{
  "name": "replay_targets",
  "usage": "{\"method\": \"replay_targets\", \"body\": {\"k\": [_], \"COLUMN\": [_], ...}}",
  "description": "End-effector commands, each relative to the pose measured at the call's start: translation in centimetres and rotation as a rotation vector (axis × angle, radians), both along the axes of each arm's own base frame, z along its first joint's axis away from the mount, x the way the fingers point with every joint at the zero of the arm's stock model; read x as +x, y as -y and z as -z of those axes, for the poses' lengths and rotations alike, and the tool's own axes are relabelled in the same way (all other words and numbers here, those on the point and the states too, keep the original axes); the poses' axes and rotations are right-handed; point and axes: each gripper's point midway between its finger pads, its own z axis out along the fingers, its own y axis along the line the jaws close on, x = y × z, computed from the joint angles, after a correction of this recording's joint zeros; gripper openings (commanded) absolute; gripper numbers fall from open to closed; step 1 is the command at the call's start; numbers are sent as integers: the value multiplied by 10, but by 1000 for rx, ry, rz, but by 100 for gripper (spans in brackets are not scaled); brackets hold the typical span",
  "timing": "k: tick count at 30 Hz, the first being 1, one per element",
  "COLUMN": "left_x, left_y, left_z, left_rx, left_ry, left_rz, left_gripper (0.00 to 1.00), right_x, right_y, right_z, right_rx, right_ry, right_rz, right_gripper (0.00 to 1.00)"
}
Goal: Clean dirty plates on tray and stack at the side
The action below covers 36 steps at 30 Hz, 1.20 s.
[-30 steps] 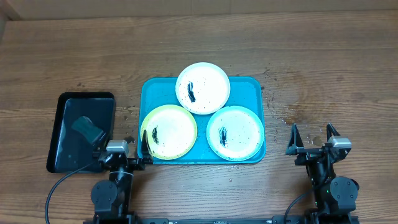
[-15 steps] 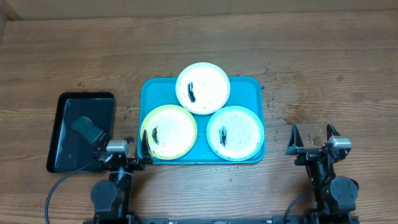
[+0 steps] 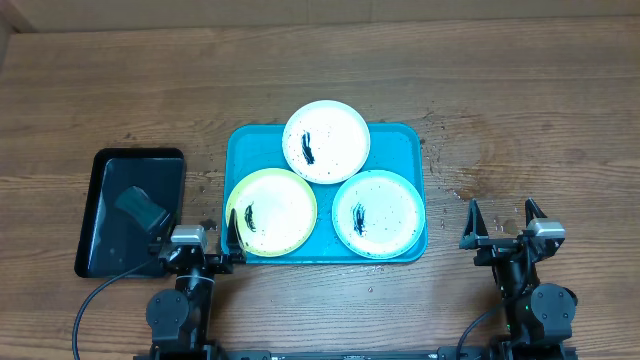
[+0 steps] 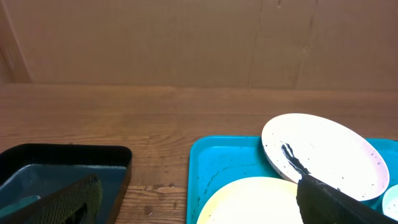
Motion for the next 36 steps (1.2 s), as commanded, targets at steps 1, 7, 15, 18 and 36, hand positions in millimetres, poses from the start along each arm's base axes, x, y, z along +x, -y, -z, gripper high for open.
{"method": "replay_targets", "body": {"k": [1, 7, 15, 18, 36], "left_x": [0, 0, -6, -15, -6], "left_y": [2, 1, 42, 56, 35], "left_z": [0, 0, -29, -68, -172], "left_rx": [22, 22, -178, -186, 12], "left_ry": [7, 6, 99, 249, -230], "left_rz": [14, 9, 247, 346, 219], "left_gripper": [100, 100, 100, 100, 100], "right_x": [0, 0, 0, 0, 0], "right_y": [2, 2, 2, 2, 2], "right_z": [2, 2, 2, 2, 2], "right_rx": [0, 0, 0, 0, 0], "right_ry": [4, 4, 4, 4, 4], "right_rz": [12, 12, 12, 12, 12], "right_gripper": [100, 100, 100, 100, 100]}}
